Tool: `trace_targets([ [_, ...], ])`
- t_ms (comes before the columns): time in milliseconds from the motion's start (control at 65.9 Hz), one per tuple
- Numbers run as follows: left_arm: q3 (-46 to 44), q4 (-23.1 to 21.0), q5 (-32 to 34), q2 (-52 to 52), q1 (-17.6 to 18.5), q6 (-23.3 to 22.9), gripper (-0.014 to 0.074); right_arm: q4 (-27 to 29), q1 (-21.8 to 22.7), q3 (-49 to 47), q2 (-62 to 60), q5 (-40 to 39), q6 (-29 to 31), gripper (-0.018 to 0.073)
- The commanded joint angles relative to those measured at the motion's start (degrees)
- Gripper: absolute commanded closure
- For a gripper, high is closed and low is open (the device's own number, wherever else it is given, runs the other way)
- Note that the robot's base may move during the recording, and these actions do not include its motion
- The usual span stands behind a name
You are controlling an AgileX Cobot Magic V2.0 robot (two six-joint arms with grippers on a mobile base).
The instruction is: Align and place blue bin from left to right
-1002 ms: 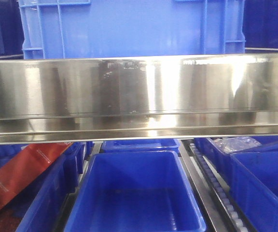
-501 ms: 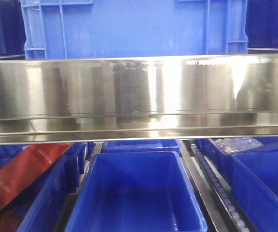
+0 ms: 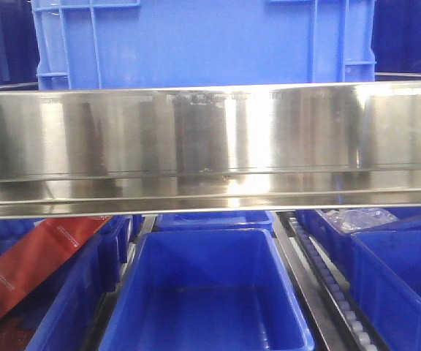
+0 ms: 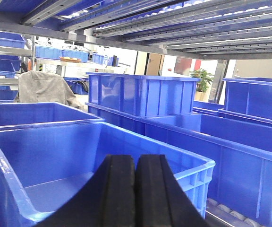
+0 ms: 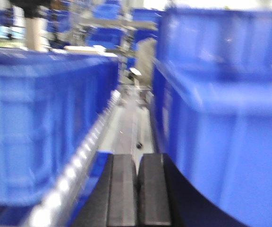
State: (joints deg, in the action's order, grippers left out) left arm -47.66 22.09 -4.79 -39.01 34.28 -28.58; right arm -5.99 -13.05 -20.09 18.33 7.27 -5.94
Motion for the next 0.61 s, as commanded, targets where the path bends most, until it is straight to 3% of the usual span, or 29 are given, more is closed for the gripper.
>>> trace_targets([
  [0,0.1,0.2,1.2,0.3,0.3,0.1,0.0707,1.6,1.5,4.2,-4.0,-1.7,0.4,0.0643],
  [319,0.1,0.2,1.2,0.3,0.3,0.1,0.0707,1.6,1.5,16.3,-18.3,-1.4,0.4,0.0643],
  [592,0.1,0.2,1.2,0.3,0.3,0.1,0.0707,4.4,1.5,19.3,-18.3,-0.1,3.7,0.0643],
])
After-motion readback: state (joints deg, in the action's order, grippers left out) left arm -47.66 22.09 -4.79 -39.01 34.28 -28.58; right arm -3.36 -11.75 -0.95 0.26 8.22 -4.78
